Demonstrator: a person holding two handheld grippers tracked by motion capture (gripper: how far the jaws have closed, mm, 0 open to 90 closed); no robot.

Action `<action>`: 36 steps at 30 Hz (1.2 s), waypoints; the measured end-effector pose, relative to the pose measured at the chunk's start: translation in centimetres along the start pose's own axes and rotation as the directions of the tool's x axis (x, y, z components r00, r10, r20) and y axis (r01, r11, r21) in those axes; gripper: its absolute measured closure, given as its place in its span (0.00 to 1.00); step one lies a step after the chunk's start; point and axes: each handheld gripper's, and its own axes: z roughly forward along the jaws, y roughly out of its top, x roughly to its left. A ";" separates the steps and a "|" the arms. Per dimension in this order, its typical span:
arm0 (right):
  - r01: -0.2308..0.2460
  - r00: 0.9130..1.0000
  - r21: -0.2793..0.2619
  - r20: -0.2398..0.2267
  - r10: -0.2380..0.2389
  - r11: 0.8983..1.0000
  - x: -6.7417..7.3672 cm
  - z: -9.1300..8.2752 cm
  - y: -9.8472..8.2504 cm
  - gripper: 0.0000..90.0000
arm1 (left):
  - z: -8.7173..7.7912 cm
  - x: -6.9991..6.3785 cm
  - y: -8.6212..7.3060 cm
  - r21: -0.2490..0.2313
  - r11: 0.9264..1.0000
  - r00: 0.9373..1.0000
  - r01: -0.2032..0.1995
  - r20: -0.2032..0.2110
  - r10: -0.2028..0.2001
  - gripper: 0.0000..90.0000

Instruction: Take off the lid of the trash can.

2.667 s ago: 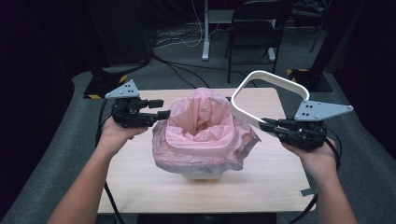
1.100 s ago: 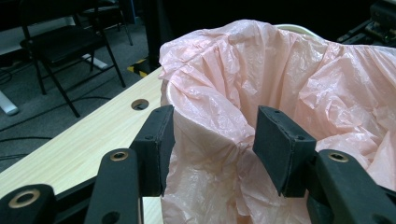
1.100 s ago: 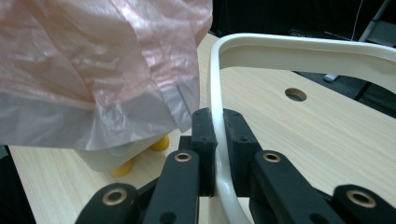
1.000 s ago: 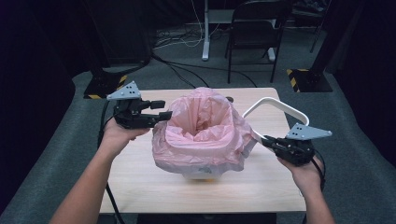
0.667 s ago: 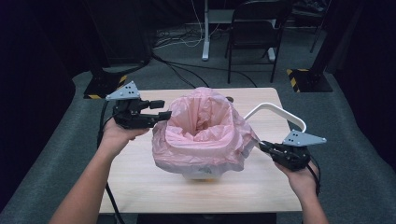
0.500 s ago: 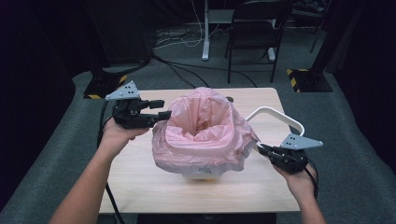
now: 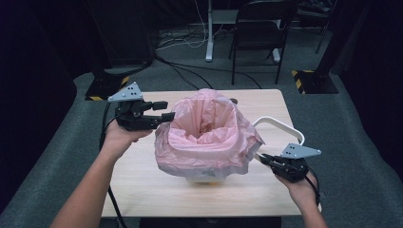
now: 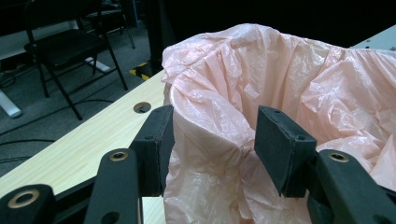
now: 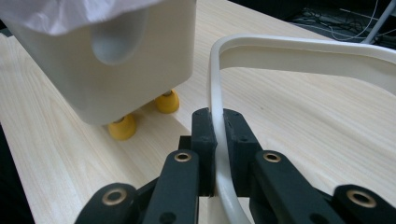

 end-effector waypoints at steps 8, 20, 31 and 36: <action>-0.022 1.000 0.020 -0.006 0.022 1.000 -0.5 0.7 -1.2 0.93 | 0.0 0.0 0.0 -0.001 1.000 1.000 0.000 -0.001 0.000 0.52; -0.046 0.998 0.064 -0.029 0.048 0.997 -1.1 2.1 -2.9 0.92 | 0.1 -0.1 0.0 -0.006 1.000 1.000 0.001 -0.004 -0.001 0.53; -0.050 0.997 0.123 -0.055 0.057 0.991 -1.3 3.1 -4.0 0.92 | 0.1 -0.1 0.0 -0.008 1.000 1.000 0.006 -0.006 -0.006 0.52; -0.050 0.995 0.163 -0.077 0.063 0.985 -1.7 3.5 -4.7 0.92 | 0.2 -0.1 0.1 -0.014 1.000 1.000 0.006 -0.005 -0.006 0.52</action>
